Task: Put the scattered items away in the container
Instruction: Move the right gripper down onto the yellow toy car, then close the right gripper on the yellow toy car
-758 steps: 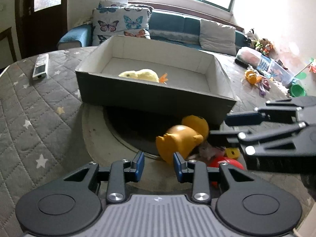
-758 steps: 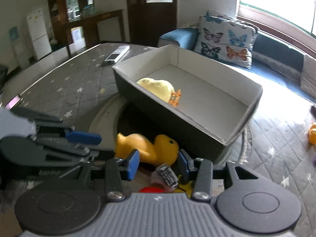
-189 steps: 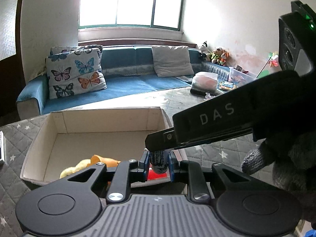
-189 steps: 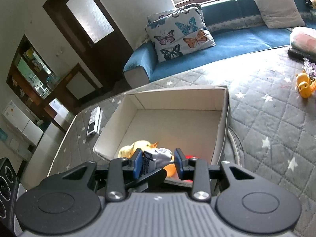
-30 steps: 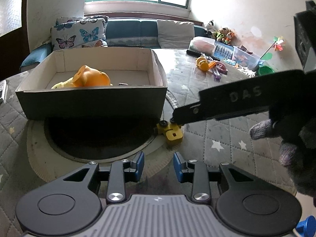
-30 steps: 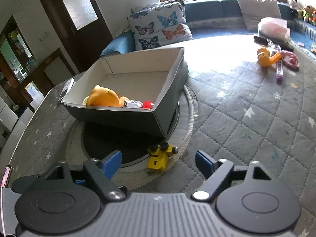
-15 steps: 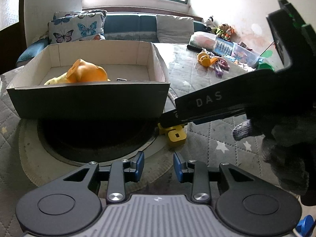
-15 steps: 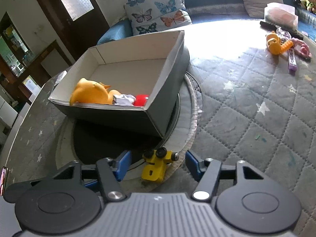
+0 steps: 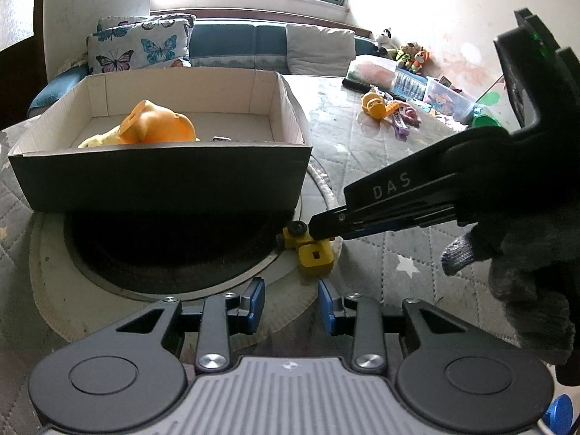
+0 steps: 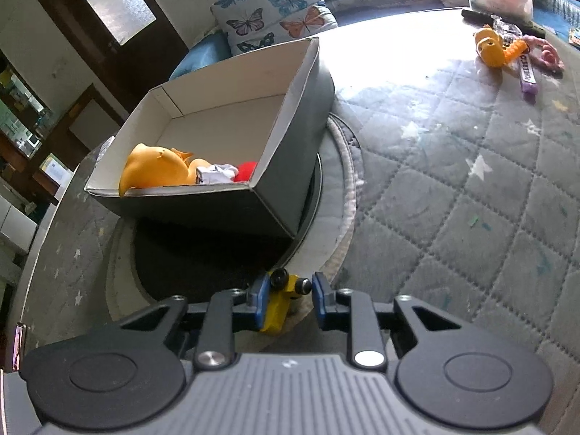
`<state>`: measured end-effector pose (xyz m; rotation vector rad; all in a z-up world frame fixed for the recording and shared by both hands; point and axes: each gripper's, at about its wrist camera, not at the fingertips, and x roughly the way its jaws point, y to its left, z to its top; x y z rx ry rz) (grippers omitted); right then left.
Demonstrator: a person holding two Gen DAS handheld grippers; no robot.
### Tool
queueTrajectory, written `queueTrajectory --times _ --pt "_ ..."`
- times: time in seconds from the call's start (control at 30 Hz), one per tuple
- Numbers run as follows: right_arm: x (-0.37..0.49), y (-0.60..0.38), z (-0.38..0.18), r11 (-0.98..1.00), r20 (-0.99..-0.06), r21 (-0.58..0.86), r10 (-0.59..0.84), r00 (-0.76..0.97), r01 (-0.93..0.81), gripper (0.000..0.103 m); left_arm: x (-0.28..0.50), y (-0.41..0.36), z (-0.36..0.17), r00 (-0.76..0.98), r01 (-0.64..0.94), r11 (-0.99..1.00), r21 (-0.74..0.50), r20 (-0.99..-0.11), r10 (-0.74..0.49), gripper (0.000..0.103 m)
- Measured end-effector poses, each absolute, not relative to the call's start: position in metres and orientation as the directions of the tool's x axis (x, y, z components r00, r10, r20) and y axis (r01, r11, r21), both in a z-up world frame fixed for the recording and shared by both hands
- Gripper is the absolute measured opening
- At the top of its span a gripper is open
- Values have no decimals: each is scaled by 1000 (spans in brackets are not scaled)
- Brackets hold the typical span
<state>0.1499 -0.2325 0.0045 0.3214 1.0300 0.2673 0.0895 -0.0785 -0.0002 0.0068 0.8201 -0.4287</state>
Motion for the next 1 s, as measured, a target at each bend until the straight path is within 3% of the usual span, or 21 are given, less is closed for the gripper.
queueTrajectory --times 0.53,1.0 --pt "142 -220 20 908 -780 401 407 476 -119 27 89 -71 -3 607 351 923 -160 -711 -354 35" --pt "152 -211 0 901 -795 415 425 432 -123 29 99 -75 -7 591 374 912 -168 -715 -374 35"
